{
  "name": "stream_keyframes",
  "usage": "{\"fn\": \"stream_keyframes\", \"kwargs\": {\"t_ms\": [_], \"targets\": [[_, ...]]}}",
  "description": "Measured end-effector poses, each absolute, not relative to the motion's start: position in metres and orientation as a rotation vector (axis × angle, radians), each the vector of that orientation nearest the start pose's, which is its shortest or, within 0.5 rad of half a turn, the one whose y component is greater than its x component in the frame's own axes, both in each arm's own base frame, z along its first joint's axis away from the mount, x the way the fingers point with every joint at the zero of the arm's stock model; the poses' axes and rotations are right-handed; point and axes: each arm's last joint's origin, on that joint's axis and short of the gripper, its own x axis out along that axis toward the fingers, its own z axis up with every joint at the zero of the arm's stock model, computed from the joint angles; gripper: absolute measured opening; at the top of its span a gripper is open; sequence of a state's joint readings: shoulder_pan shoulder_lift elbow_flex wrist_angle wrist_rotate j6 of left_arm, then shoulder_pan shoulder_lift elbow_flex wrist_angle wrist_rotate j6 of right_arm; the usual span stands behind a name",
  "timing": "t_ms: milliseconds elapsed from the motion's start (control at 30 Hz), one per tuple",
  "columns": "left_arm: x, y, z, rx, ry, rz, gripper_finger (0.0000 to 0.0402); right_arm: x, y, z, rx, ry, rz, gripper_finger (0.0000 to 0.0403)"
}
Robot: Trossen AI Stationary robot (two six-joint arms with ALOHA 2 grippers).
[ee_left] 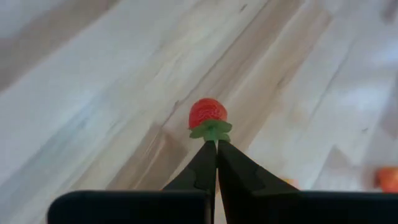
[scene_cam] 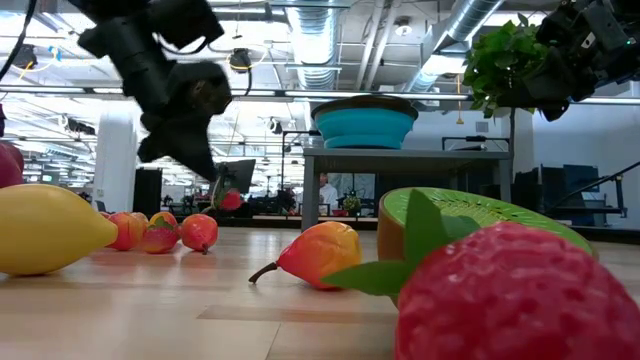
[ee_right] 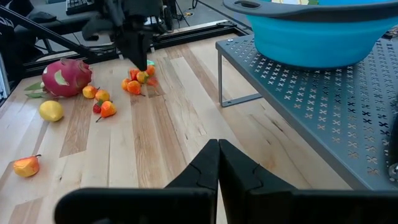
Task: Pick & Place Fruit
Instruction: Put the top strawberry into the strainer bowl
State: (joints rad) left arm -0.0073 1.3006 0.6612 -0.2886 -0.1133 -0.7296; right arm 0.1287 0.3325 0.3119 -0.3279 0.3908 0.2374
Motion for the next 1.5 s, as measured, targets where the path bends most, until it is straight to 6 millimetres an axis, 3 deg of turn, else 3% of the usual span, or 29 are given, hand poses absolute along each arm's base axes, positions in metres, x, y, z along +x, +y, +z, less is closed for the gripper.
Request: {"fn": "stream_keyframes", "kwargs": {"t_ms": [400,667,1100,1300,1500], "targets": [[0.266,0.022,0.234,-0.472,0.668,0.342,0.0001,0.106,0.002,0.212,0.141,0.301,-0.317,0.0],[0.281,0.048,0.273,-0.413,0.425,0.293,0.0001,0.105,-0.002,0.213,0.115,0.278,-0.454,0.0],[0.289,0.08,0.332,-0.159,0.086,0.297,0.0001,0.105,-0.002,0.213,0.106,0.28,-0.454,0.0],[0.309,0.1,0.337,-0.094,0.055,0.341,0.0001,0.105,-0.002,0.213,0.104,0.281,-0.454,0.0],[0.337,0.118,0.326,-0.091,0.1,0.372,0.0001,0.105,-0.003,0.213,0.097,0.285,-0.468,0.0]]}}
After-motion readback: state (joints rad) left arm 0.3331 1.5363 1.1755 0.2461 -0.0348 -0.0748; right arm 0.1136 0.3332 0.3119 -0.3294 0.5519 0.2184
